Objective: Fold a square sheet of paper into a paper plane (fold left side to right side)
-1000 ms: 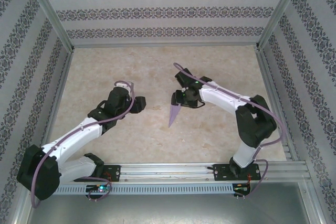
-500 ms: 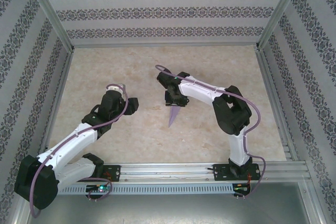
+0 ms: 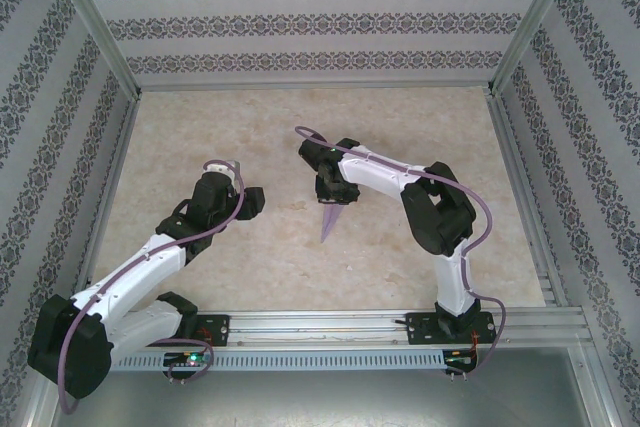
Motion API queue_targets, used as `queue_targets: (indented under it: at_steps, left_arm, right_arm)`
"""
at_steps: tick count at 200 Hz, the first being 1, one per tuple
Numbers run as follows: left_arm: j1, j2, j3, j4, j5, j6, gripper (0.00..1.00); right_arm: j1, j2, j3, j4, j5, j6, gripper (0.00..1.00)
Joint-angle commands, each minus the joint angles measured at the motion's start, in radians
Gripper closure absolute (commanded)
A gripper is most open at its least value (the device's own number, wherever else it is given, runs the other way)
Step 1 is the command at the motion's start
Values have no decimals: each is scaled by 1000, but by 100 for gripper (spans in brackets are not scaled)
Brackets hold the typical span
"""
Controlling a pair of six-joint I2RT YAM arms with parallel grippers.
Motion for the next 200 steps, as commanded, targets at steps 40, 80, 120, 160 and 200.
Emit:
queue_targets:
  at_steps: [40, 80, 120, 160, 200]
  left_arm:
    - [21, -54, 20, -63, -24, 16, 32]
    - [26, -181, 0, -69, -119, 10, 28]
    - [31, -238, 36, -118, -113, 36, 26]
    - [35, -255, 75, -152, -125, 40, 23]
    - [41, -247, 100, -149, -77, 30, 22]
  right_arm:
    - [13, -85, -54, 13, 24, -17, 100]
    - [7, -263, -154, 79, 55, -81, 100]
    - [-64, -499, -340, 269, -60, -157, 100]
    - [-245, -675, -558, 562, -468, -147, 100]
    - [-380, -730, -750, 902, -778, -39, 100]
